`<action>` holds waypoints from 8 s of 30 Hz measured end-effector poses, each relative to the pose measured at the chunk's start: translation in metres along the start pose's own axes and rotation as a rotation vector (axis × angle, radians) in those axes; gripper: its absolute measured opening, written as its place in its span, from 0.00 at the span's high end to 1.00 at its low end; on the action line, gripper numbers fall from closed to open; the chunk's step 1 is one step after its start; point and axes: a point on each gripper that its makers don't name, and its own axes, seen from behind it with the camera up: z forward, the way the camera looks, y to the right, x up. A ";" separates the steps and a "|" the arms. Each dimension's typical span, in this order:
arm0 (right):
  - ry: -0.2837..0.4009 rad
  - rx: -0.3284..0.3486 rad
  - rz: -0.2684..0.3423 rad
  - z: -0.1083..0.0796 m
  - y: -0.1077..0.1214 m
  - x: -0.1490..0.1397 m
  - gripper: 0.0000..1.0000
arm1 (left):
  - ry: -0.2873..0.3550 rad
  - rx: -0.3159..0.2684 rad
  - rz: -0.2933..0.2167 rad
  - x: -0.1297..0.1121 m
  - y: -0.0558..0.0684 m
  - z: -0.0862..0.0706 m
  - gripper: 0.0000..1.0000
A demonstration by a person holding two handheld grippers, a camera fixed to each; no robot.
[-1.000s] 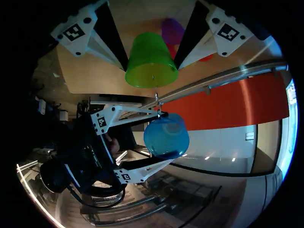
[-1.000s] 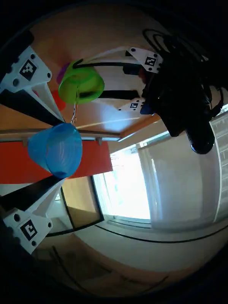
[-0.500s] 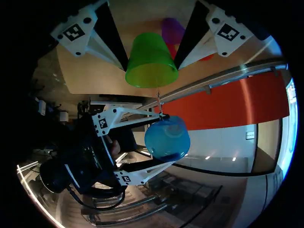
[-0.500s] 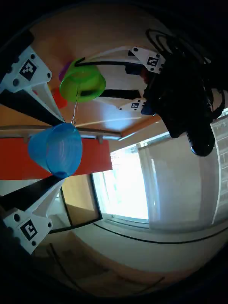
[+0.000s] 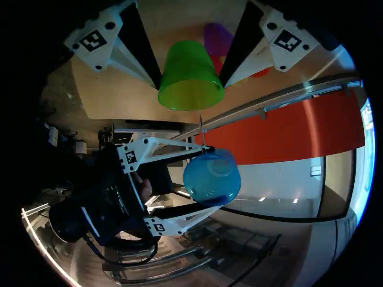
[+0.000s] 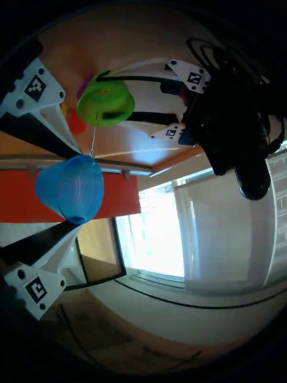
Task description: Pour water
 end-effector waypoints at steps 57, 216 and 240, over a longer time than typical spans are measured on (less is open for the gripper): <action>0.016 0.005 -0.097 0.000 0.003 0.012 0.09 | -0.002 -0.001 0.000 -0.004 -0.004 0.000 0.16; 0.014 0.148 1.080 -0.035 -0.090 -0.018 0.09 | -0.022 0.093 -0.031 0.015 -0.047 -0.030 0.16; -0.019 0.220 1.224 -0.045 -0.121 -0.016 0.09 | -0.085 0.088 -0.026 0.008 -0.050 -0.035 0.16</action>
